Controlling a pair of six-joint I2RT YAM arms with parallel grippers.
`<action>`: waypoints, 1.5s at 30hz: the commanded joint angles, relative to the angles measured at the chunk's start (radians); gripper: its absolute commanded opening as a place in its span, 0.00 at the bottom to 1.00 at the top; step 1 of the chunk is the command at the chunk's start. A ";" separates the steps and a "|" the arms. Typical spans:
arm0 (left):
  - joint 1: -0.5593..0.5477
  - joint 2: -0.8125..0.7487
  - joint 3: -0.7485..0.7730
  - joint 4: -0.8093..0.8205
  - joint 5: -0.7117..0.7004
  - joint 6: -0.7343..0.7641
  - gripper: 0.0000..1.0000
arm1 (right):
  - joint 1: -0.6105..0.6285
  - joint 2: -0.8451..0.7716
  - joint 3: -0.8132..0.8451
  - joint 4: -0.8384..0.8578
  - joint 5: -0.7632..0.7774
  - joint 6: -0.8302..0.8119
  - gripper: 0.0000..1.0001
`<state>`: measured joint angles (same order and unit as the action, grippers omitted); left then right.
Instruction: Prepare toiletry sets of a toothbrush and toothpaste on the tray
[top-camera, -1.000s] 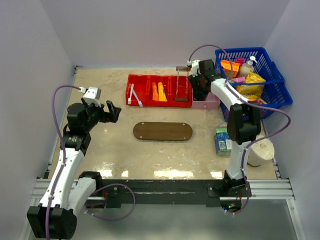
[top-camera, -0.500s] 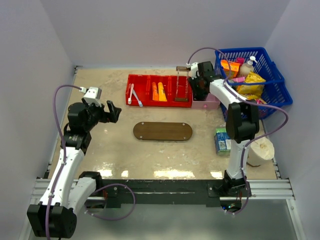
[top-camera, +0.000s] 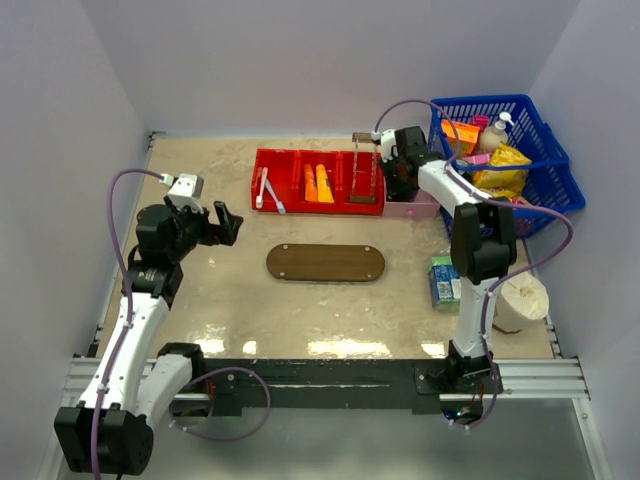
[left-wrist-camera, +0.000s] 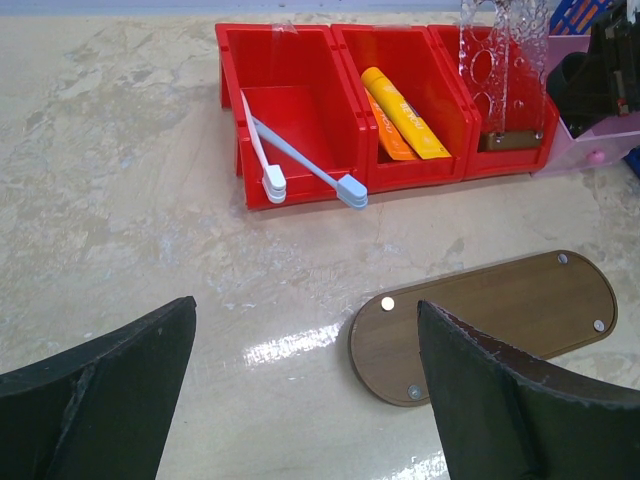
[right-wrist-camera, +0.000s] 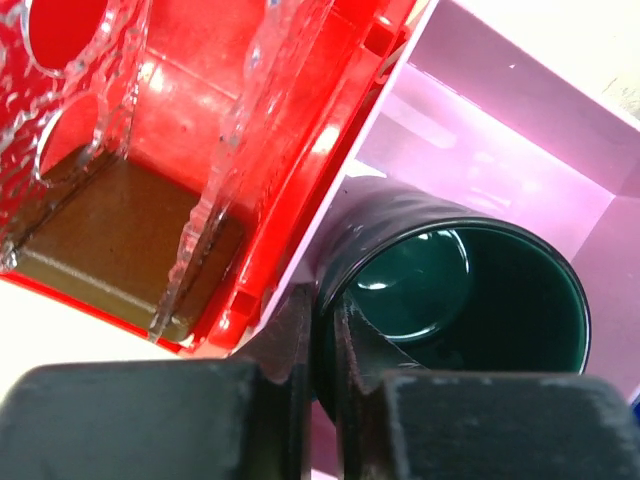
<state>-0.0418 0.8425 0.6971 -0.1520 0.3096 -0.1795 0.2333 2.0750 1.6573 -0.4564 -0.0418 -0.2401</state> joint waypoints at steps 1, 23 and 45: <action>-0.006 -0.002 0.027 0.019 -0.006 0.005 0.96 | -0.005 -0.016 0.028 0.010 0.003 -0.027 0.00; -0.006 -0.022 0.016 0.023 0.017 0.015 0.96 | 0.041 -0.187 0.068 -0.054 0.083 -0.108 0.00; -0.006 -0.017 0.021 0.005 -0.044 0.011 0.96 | 0.325 -0.406 0.035 -0.130 0.059 -0.047 0.00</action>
<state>-0.0418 0.8318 0.6971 -0.1581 0.2790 -0.1791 0.5133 1.7725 1.6947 -0.6189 0.0654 -0.3138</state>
